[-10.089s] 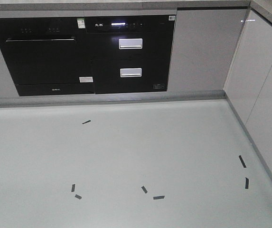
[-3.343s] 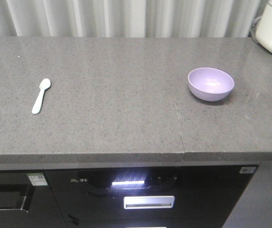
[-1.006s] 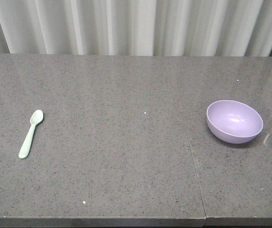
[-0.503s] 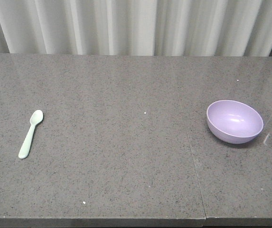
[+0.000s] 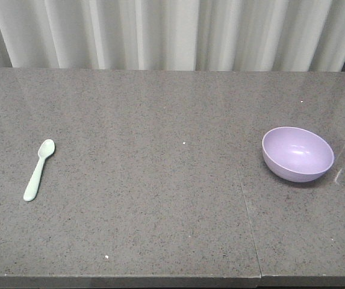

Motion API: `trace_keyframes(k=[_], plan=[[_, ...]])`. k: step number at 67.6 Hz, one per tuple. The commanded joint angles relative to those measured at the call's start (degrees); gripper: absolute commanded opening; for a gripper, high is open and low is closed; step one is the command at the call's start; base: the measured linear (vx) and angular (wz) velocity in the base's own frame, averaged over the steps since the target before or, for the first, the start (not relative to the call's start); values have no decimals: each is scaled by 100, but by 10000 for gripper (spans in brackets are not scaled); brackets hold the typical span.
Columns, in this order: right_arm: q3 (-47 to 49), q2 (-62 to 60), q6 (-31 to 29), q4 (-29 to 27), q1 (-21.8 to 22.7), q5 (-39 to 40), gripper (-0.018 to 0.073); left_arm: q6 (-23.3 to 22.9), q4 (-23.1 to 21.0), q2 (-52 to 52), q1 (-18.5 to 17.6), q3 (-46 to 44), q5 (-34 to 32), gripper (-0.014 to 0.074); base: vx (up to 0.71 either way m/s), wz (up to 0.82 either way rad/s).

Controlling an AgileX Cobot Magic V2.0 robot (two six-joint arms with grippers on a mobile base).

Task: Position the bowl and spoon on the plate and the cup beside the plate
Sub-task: 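Lower the left gripper above the white spoon handle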

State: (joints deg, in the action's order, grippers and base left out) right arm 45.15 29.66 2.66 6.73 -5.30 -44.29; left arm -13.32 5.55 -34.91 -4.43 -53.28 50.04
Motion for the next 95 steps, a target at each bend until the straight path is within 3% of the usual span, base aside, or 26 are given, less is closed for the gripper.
trace_keyframes(k=[1, 15, 51, 62, 73, 84, 95], plan=[[612, 480, -5, 72, 41, -273, -10, 136, -40, -579, -35, -678, 412, -6, 0, 0], [1034, 1258, -5, 49, 41, -888, -10, 211, -40, -1557, -35, -1432, 1520, -6, 0, 0], [1028, 1436, -5, 9, 41, -1074, -6, 218, -44, -1784, -35, -1429, 1537, -5, 0, 0], [1028, 1436, -5, -7, 41, -1085, 56, 180, -44, -1784, -35, -1429, 1537, 17, 0, 0], [1028, 1436, -5, -7, 41, -1091, 225, 178, -44, -1784, -35, -1429, 1543, 123, 0, 0], [1028, 1436, -5, -7, 41, -1073, 432, 178, -44, -1784, -35, -1429, 1538, 332, 0, 0], [1028, 1436, -5, -7, 41, -1068, 529, 206, -44, -1784, -35, -1429, 1517, 487, 0, 0]])
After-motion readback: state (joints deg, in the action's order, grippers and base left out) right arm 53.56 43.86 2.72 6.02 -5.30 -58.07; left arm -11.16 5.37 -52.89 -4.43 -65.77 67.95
